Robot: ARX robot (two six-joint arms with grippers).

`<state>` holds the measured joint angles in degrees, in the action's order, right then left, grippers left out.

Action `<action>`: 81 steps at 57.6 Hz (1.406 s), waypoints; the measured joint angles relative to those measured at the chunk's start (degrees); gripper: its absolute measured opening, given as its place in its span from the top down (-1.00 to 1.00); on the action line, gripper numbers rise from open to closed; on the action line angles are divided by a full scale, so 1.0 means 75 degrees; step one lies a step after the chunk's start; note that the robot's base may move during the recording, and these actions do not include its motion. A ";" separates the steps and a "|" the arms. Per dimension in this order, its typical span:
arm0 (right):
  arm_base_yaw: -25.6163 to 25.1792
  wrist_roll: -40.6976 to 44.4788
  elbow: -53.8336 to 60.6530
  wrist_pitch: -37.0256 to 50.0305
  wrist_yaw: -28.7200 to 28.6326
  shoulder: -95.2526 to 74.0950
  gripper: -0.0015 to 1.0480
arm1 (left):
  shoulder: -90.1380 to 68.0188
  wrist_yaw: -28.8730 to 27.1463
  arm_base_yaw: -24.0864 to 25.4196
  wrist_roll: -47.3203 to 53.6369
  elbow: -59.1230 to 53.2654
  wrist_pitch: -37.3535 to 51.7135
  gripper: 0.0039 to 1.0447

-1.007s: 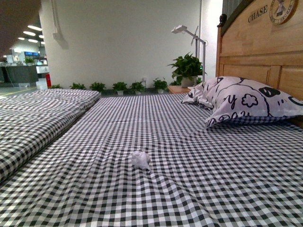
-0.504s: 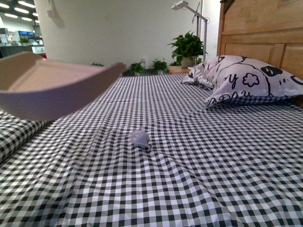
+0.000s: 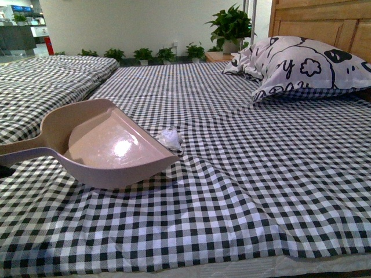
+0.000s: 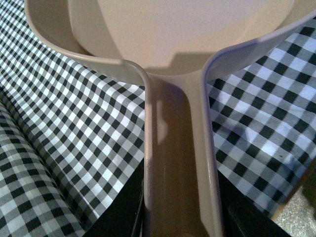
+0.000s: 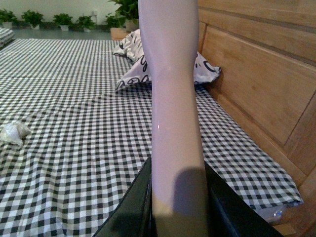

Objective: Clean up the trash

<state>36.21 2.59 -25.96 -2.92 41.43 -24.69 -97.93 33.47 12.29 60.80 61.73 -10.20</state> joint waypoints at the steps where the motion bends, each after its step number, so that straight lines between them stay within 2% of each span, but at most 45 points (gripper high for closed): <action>1: 0.0000 0.0000 0.0000 0.0000 0.0000 0.0000 0.60 | -0.0073 0.0052 0.0023 0.0000 0.0085 -0.0073 0.49; 18: 0.0000 0.0000 0.0000 0.0000 0.0000 0.0000 0.60 | -0.0953 0.0423 0.0277 0.0233 0.0848 -0.0790 0.49; 43: 0.0000 0.0000 0.0000 0.0000 0.0000 0.0000 0.60 | -0.1775 0.0254 0.0329 0.0685 0.2229 -0.1906 0.49; 81: 0.0000 0.0000 0.0000 0.0000 0.0000 0.0000 0.60 | -0.2681 0.0017 -0.0271 0.0737 0.3401 -0.2410 0.49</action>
<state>36.21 2.59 -25.96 -2.92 41.43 -24.69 -118.04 33.61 10.26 66.32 87.24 -28.27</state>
